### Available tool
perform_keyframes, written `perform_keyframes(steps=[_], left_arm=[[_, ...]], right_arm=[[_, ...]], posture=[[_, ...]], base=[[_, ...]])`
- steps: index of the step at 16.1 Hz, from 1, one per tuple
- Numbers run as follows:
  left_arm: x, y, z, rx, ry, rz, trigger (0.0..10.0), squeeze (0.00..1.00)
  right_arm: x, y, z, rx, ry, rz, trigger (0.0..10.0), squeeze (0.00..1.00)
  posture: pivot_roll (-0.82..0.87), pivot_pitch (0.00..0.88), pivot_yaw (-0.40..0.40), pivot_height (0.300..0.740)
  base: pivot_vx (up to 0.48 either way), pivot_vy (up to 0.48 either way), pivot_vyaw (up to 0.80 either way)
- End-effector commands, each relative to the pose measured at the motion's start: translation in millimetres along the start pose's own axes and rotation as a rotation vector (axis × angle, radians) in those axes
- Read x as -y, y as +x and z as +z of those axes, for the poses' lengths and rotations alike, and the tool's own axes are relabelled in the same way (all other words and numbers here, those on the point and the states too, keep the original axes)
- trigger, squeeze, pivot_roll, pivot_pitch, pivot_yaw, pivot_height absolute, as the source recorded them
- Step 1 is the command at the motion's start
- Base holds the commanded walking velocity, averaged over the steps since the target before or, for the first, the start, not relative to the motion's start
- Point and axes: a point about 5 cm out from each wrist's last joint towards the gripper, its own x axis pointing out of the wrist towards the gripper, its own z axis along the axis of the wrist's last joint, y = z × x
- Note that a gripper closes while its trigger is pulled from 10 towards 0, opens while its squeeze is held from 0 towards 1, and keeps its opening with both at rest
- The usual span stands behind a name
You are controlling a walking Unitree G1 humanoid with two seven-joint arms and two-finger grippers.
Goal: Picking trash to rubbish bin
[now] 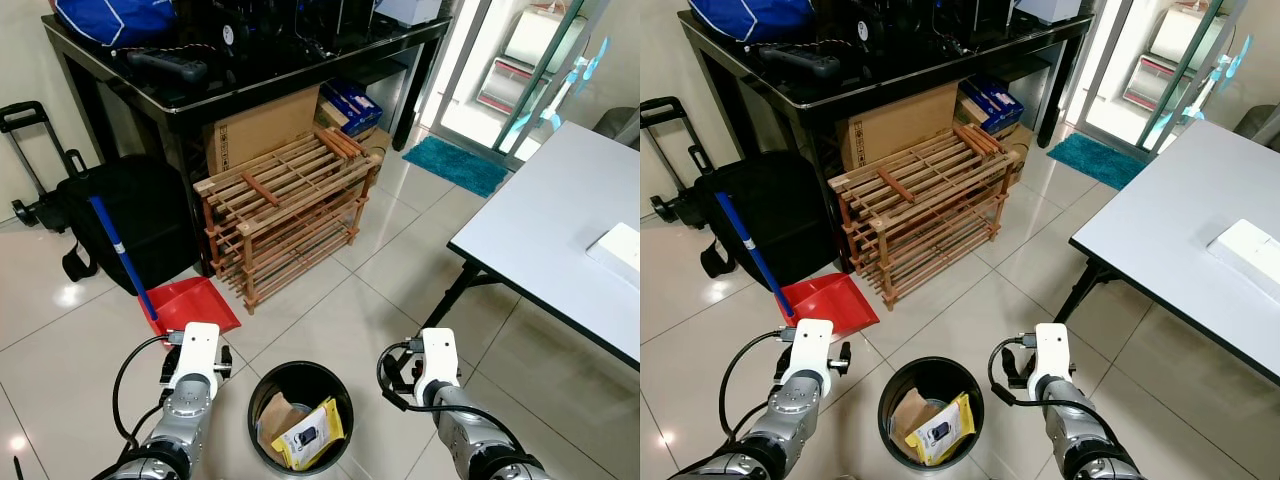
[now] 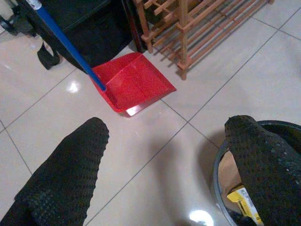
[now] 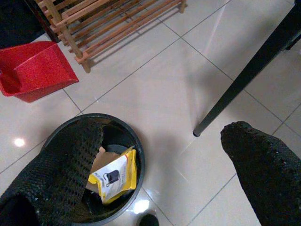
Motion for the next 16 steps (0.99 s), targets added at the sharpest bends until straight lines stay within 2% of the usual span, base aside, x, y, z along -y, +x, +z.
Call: perform_keyframes(steps=[1, 6, 14, 16], left_arm=[[3.8, -1.4, -4.3, -0.022, 0.013, 0.0, 10.0, 0.0], [5.2, -2.2, -6.0, -0.024, 0.021, -0.002, 10.0, 0.0], [5.5, -2.4, -6.3, -0.022, 0.031, -0.007, 10.0, 0.0], [5.4, -2.4, -6.4, -0.023, 0.032, -0.007, 10.0, 0.0]], right_arm=[[3.1, -0.5, -0.6, -0.004, 0.005, -0.015, 10.0, 0.0], [2.6, -0.5, -1.3, -0.007, 0.002, -0.007, 10.0, 0.0], [0.0, -0.1, -1.4, -0.005, 0.01, -0.001, 10.0, 0.0], [-0.2, -0.2, -2.7, -0.016, 0.005, 0.0, 10.0, 0.0]], posture=[[0.0, 0.004, -0.095, 0.74], [0.01, 0.0, -0.1, 0.74], [0.01, 0.0, -0.098, 0.74], [0.0, 0.002, -0.095, 0.74]], base=[[0.0, -0.48, 0.0], [0.0, -0.48, -0.71], [0.0, -0.48, 0.0], [0.0, -0.48, -0.79]])
